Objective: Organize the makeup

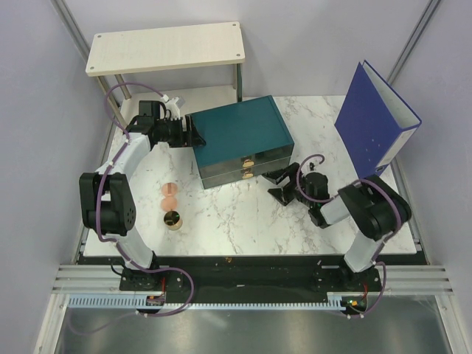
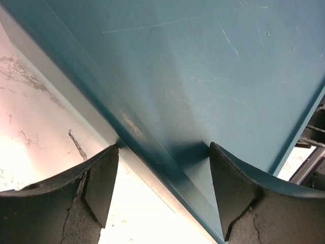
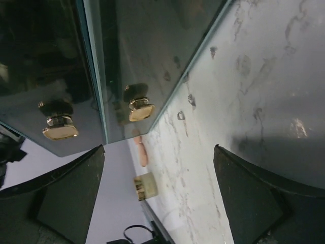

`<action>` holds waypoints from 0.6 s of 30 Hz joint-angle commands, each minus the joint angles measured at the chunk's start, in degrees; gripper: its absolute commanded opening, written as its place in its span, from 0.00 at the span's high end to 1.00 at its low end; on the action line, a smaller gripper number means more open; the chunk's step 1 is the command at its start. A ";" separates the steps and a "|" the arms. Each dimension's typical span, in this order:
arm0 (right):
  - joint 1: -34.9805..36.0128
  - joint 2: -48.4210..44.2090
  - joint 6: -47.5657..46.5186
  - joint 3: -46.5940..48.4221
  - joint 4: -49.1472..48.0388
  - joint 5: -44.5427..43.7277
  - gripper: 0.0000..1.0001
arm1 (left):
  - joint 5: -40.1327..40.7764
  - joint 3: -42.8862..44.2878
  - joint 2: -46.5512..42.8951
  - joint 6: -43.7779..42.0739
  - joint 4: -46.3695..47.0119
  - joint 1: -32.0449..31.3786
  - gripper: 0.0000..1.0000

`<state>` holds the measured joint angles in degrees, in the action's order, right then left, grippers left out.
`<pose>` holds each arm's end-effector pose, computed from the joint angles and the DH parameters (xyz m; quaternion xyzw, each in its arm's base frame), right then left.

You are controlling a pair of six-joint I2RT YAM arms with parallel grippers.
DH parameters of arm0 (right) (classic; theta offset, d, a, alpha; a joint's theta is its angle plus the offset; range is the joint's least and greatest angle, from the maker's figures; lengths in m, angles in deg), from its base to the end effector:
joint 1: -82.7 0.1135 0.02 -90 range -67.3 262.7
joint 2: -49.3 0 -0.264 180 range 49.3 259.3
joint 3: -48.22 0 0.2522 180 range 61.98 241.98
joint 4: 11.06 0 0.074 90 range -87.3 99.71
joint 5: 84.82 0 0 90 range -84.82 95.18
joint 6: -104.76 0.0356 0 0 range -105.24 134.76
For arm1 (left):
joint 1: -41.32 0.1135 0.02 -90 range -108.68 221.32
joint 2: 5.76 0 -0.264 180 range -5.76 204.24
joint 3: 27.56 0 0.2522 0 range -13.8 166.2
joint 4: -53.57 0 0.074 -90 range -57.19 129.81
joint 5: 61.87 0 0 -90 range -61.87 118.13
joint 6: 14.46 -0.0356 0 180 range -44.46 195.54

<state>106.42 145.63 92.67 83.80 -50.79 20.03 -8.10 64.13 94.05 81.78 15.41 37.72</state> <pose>0.2468 0.1184 0.1170 0.3071 0.7609 0.5025 0.2722 0.3836 -0.0452 0.2638 0.0954 0.8845 -0.3179 0.3278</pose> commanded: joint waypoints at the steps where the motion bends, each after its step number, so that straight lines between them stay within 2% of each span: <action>1: 0.00 13.12 11.46 0.06 -28.56 2.20 0.09 | 2.04 -1.82 2.94 -4.75 -7.94 -1.06 0.22; 3: 0.35 18.25 16.91 0.76 -38.38 1.94 0.13 | 2.30 -2.08 2.67 -4.83 -7.94 -1.06 0.22; 4: 0.44 22.63 18.23 1.29 -40.79 2.20 0.17 | 2.30 -2.17 2.58 -4.83 -8.03 -1.06 0.22; 6: 1.14 25.47 20.61 2.69 -43.96 2.37 0.19 | 2.04 -2.26 2.67 -4.83 -8.03 -1.06 0.22; 18: 6.07 26.01 19.74 8.50 -31.85 -0.17 0.24 | 2.65 -2.52 1.88 -4.66 -7.94 -1.06 0.22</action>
<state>110.62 169.91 108.82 92.15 -79.68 20.90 -8.08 64.13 94.05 81.67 15.30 37.72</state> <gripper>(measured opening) 0.773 0.777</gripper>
